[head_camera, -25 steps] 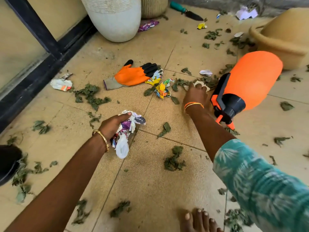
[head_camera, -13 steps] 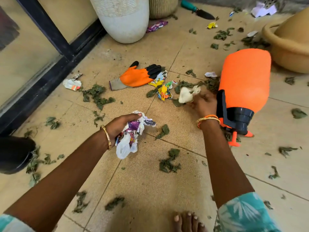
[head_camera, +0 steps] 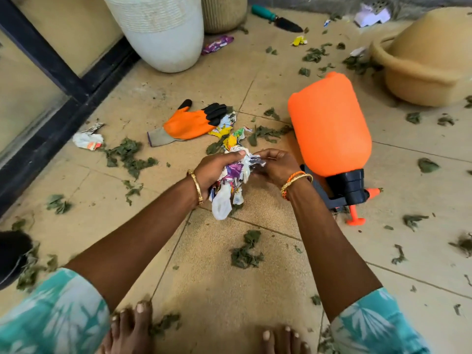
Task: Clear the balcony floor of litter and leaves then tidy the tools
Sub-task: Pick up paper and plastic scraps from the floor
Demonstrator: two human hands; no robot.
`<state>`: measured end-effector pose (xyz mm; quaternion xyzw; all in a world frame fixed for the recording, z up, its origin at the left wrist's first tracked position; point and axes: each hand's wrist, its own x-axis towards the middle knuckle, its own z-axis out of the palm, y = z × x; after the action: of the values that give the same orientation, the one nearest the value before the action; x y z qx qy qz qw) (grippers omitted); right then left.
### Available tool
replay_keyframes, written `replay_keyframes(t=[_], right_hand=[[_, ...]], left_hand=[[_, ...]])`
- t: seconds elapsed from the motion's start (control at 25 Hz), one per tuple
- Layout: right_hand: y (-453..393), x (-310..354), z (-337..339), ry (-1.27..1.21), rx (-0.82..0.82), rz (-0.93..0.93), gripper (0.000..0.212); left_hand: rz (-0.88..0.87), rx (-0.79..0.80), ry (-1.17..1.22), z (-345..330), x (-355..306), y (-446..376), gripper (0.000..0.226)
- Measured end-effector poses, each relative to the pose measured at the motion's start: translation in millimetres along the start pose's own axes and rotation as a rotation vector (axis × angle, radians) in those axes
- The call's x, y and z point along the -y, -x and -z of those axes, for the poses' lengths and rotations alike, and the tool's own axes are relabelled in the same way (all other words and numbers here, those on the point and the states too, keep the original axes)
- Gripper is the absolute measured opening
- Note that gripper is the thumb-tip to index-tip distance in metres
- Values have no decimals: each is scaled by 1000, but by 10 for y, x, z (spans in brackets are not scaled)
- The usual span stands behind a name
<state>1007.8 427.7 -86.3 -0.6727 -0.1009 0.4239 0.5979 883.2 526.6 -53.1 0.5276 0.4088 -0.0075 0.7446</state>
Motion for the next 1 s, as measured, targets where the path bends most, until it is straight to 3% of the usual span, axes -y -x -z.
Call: replay_keyframes(t=[0.12, 0.32, 0.44, 0.56, 0.68, 0.84, 1.0], right_hand=[[-130, 30, 3, 156, -199, 86, 11], [-265, 75, 192, 489, -558, 184, 53], [-288, 191, 492, 469, -726, 189, 63], [-490, 298, 713, 557, -853, 181, 58], [-804, 416, 690, 778, -780, 181, 40], [-1264, 466, 563, 1129, -581, 236, 37], [-1463, 367, 451, 1427, -635, 242, 28]], left_hand=[[-47, -123, -33, 140, 39, -275, 62], [-54, -50, 25, 349, -101, -536, 46], [-72, -33, 72, 372, -151, -637, 40], [-76, -46, 128, 422, -183, -674, 36], [-77, -36, 177, 541, -199, -701, 36], [-77, -44, 171, 707, -148, -744, 45], [-24, -46, 189, 747, -56, -752, 51]])
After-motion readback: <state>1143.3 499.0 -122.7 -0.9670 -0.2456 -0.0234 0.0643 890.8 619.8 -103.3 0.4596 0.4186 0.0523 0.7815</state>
